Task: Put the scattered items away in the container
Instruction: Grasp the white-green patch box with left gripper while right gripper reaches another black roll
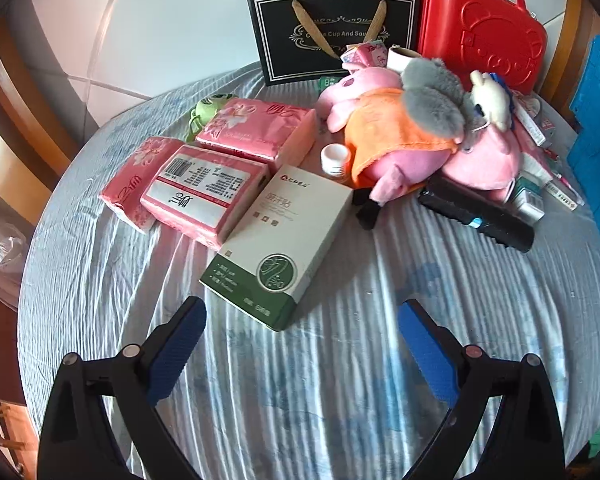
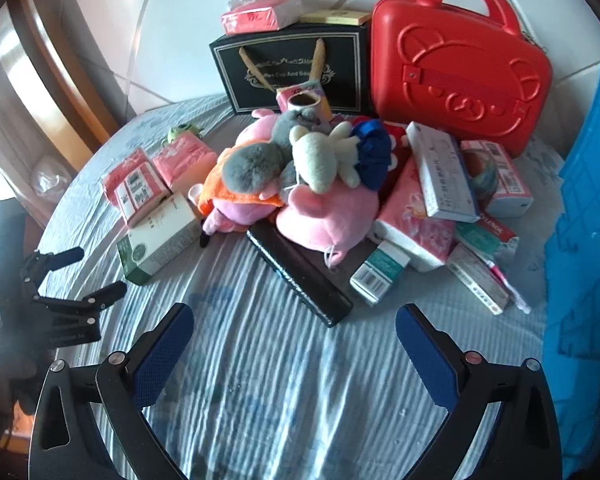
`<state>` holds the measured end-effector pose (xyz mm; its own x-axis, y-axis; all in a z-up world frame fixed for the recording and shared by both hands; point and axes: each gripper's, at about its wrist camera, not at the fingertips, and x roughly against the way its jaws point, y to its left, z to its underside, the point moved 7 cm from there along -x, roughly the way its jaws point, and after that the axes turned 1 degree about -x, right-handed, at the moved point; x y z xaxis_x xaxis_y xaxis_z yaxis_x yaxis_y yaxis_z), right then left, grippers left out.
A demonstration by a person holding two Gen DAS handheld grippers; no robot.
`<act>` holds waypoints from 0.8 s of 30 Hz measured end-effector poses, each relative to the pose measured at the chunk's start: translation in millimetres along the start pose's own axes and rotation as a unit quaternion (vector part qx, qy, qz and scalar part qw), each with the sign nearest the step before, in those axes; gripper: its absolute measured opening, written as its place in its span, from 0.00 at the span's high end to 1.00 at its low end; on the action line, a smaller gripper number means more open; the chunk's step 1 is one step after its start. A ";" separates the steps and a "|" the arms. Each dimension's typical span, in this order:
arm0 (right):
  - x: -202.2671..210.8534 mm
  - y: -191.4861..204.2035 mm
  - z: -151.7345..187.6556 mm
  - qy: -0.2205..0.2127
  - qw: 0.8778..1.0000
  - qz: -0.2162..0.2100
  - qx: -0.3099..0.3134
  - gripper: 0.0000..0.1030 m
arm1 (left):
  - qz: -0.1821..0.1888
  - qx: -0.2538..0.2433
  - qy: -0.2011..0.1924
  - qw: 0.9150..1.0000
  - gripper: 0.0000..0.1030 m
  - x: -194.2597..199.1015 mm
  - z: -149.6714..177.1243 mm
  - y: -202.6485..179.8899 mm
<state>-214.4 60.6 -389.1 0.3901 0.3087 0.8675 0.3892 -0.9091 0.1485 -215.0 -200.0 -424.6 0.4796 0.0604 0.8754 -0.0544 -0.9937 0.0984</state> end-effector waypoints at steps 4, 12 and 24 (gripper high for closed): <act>-38.7 6.2 1.2 0.017 1.000 0.003 0.013 0.01 | 0.009 -0.034 -0.011 0.999 0.04 -26.9 -1.0 13.3; -86.3 9.8 -1.8 0.036 0.998 0.021 0.037 0.01 | 0.040 -0.058 -0.014 0.997 0.04 -56.9 -4.1 17.7; -127.1 9.7 -6.1 0.066 0.996 0.031 0.053 0.01 | 0.055 -0.058 0.006 0.997 0.04 -90.8 -19.1 21.0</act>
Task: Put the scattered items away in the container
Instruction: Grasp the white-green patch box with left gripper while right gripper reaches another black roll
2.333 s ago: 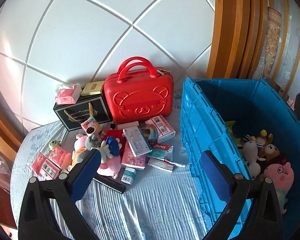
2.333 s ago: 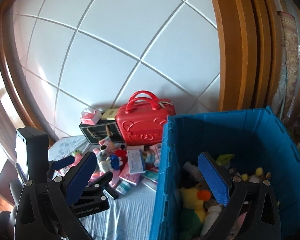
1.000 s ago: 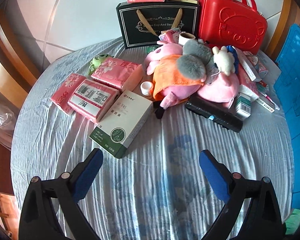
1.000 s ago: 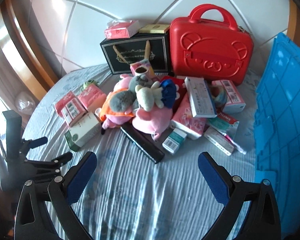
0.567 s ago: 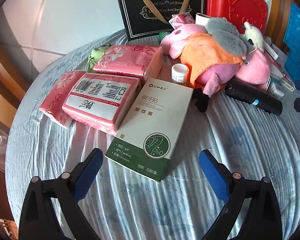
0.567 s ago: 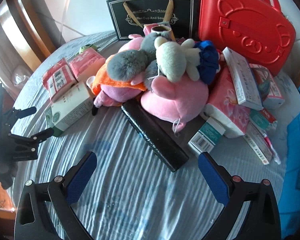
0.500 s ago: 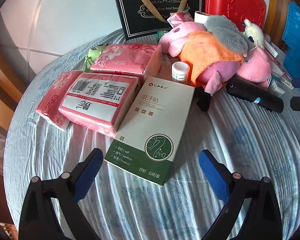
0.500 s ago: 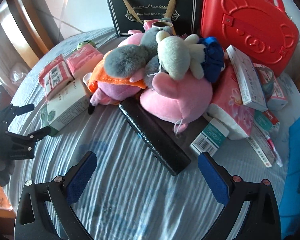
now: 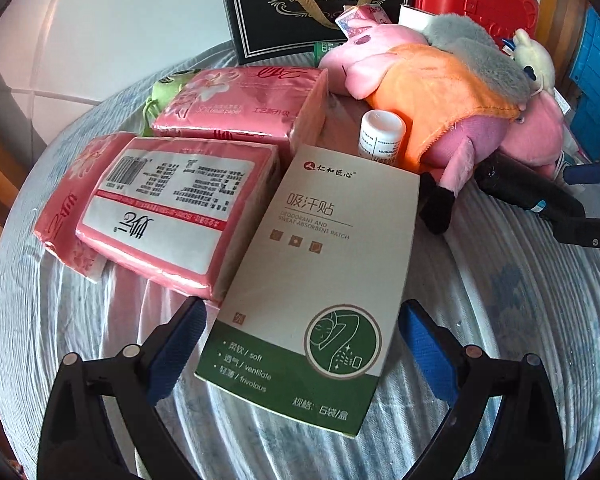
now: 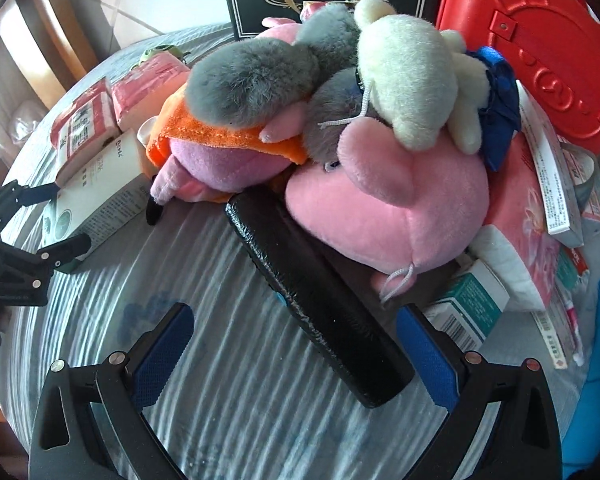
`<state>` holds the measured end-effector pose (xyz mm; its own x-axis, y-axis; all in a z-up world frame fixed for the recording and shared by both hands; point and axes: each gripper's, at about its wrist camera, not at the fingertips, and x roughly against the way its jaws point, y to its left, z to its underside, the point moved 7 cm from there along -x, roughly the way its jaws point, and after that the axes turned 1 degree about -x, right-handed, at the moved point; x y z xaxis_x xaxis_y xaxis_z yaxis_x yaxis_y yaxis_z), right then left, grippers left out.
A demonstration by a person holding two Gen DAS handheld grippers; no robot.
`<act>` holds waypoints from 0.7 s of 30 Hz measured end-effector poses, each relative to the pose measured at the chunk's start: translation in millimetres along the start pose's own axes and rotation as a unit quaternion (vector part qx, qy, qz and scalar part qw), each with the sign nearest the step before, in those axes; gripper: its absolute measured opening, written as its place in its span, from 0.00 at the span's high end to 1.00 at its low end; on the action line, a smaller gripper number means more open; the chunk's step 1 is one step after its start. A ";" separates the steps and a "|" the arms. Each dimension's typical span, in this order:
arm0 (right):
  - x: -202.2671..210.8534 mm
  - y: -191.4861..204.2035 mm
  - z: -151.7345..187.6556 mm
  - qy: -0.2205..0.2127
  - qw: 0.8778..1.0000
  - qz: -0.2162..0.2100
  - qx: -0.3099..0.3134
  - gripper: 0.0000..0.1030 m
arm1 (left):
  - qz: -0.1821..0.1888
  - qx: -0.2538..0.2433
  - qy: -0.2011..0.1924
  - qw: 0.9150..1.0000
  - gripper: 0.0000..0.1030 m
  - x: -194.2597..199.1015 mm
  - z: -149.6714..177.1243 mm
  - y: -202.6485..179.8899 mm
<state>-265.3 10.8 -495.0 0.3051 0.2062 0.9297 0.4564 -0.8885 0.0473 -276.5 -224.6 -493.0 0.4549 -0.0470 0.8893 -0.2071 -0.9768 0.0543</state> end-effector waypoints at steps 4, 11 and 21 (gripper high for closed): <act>-12.7 -0.5 -3.3 0.009 1.000 0.006 0.004 0.02 | 0.003 -0.001 0.008 1.000 0.04 -8.1 -0.3 -8.8; -23.1 -1.1 -7.9 0.017 0.998 0.046 0.029 0.17 | 0.019 -0.007 0.005 1.000 0.22 -4.2 9.4 -33.6; -11.0 -4.8 0.9 0.013 0.996 0.067 0.054 0.51 | 0.013 0.024 0.005 1.000 0.24 5.8 25.9 -42.7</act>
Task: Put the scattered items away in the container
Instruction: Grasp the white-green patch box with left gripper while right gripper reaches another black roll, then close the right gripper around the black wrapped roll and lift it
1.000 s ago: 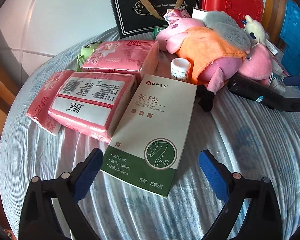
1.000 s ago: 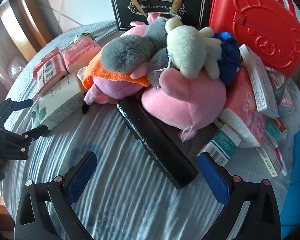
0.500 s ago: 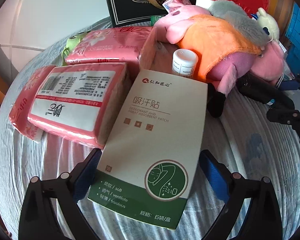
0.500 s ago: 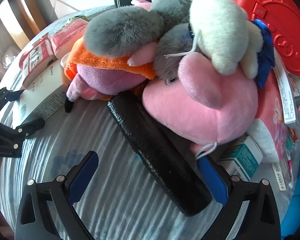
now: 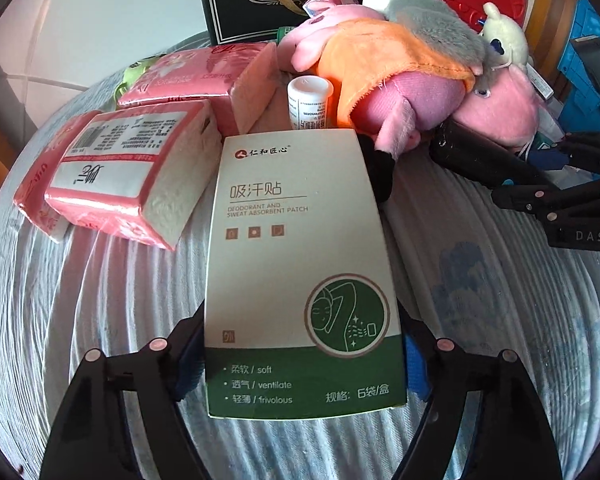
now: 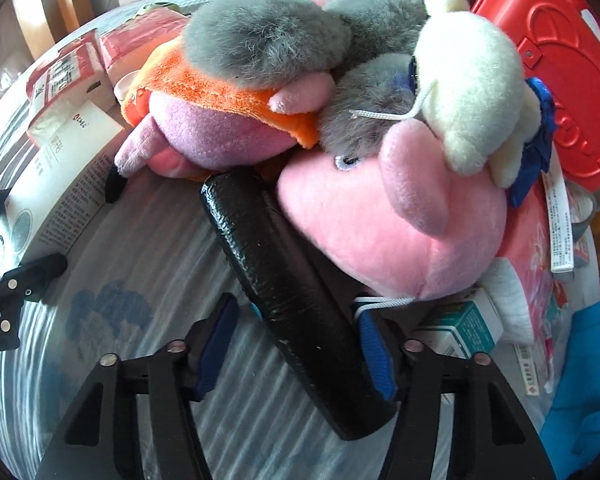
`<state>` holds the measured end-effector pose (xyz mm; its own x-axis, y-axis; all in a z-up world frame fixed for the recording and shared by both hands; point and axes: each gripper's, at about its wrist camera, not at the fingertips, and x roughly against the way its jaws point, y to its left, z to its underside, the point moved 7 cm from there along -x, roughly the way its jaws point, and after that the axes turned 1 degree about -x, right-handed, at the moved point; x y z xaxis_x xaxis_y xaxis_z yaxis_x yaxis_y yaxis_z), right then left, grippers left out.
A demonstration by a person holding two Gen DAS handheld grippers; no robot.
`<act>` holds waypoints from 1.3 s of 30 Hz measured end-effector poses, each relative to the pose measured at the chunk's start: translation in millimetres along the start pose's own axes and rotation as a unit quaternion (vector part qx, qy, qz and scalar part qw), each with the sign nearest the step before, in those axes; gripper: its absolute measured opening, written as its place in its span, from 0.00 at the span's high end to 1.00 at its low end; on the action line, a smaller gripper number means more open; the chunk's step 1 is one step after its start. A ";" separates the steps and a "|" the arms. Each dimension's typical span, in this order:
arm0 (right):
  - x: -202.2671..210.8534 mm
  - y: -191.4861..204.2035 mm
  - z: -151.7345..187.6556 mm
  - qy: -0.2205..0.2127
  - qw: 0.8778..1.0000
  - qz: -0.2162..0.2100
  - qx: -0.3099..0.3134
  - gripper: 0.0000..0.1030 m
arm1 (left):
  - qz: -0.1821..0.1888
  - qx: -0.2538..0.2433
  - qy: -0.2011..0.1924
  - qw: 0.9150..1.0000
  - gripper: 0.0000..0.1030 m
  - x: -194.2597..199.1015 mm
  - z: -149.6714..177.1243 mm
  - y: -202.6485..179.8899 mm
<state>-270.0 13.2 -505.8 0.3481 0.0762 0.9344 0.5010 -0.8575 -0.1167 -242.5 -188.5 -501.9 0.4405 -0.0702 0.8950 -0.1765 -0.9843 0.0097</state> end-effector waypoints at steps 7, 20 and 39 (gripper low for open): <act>12.0 -5.9 16.1 0.007 0.999 -0.045 -0.023 0.53 | 0.003 0.004 0.002 1.000 0.25 12.0 18.8 -7.9; 28.2 -14.5 13.6 -0.038 0.992 -0.095 -0.068 0.47 | 0.006 0.013 0.000 1.000 0.25 13.6 20.2 -7.0; 47.9 -3.9 31.9 -0.031 0.993 -0.098 -0.057 0.47 | 0.012 0.022 -0.013 1.000 0.25 1.7 7.6 0.2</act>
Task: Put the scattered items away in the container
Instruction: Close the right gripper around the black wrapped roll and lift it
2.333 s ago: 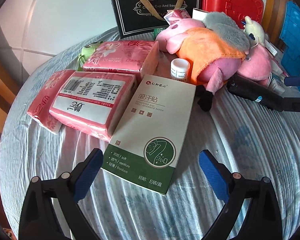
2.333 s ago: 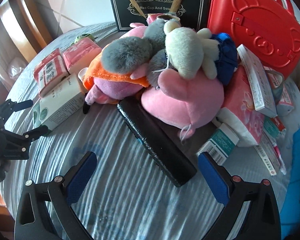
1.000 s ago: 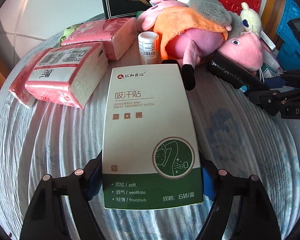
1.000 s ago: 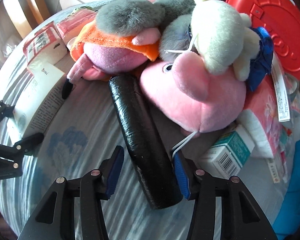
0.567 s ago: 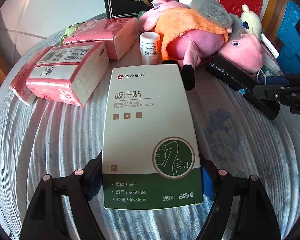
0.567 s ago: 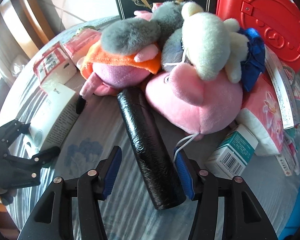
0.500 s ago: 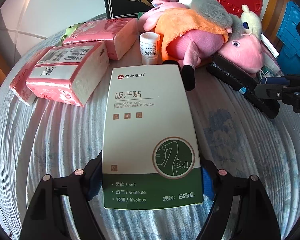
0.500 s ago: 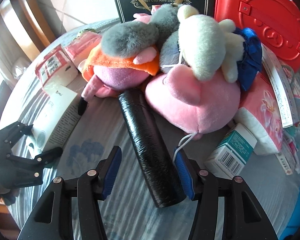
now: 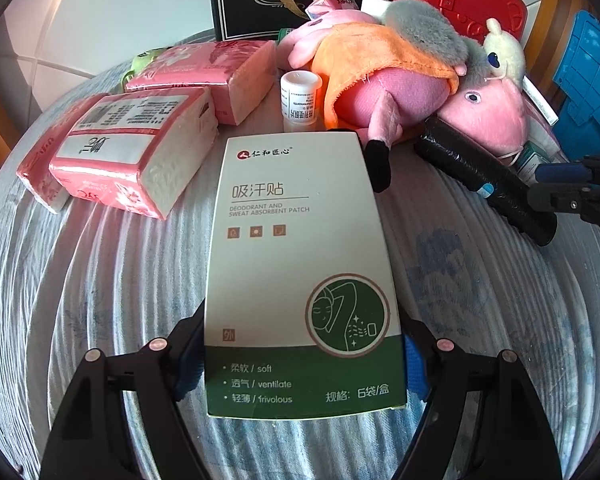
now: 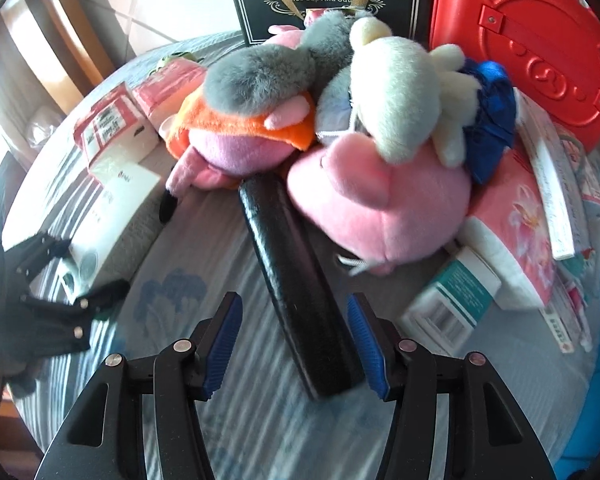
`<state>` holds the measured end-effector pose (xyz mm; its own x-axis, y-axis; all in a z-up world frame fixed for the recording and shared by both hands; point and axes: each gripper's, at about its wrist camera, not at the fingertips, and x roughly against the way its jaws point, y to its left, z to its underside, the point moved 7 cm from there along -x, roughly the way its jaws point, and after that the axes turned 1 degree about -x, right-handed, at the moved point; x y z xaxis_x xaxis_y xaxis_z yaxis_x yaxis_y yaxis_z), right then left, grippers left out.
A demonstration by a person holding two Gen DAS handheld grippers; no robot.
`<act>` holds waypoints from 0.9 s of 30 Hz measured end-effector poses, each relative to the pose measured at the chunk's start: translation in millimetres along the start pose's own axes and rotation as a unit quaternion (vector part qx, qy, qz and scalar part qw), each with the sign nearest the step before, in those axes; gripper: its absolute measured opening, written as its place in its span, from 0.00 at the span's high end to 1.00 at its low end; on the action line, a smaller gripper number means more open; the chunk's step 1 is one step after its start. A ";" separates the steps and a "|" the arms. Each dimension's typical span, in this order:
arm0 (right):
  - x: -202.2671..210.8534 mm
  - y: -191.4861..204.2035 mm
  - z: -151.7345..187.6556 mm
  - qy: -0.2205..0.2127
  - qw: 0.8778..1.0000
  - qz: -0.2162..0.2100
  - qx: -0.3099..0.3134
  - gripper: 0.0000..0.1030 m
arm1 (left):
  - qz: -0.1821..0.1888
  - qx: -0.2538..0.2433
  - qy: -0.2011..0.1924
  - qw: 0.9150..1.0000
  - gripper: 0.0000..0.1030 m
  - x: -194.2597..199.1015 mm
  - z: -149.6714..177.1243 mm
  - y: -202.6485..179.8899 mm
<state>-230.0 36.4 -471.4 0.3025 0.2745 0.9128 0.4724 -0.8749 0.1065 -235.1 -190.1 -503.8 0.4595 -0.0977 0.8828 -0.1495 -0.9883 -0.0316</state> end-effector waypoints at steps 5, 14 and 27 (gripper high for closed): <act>1.3 4.1 -6.3 -0.004 1.000 -0.002 0.020 0.47 | 0.000 -0.001 0.000 1.000 0.24 10.0 11.0 -6.7; -49.5 13.0 -6.4 0.041 0.997 0.038 0.054 0.49 | -0.007 -0.011 -0.003 1.000 0.24 8.8 8.2 -12.1; -51.0 34.6 -7.8 0.039 0.997 0.047 0.055 0.66 | -0.010 0.012 -0.006 1.000 0.27 7.1 -3.3 -15.7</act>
<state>-235.6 -11.0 -511.2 0.2859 0.1572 0.9453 0.5345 -0.8449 -0.0211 -232.4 -174.9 -495.4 0.4727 -0.0794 0.8777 -0.1185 -0.9926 -0.0260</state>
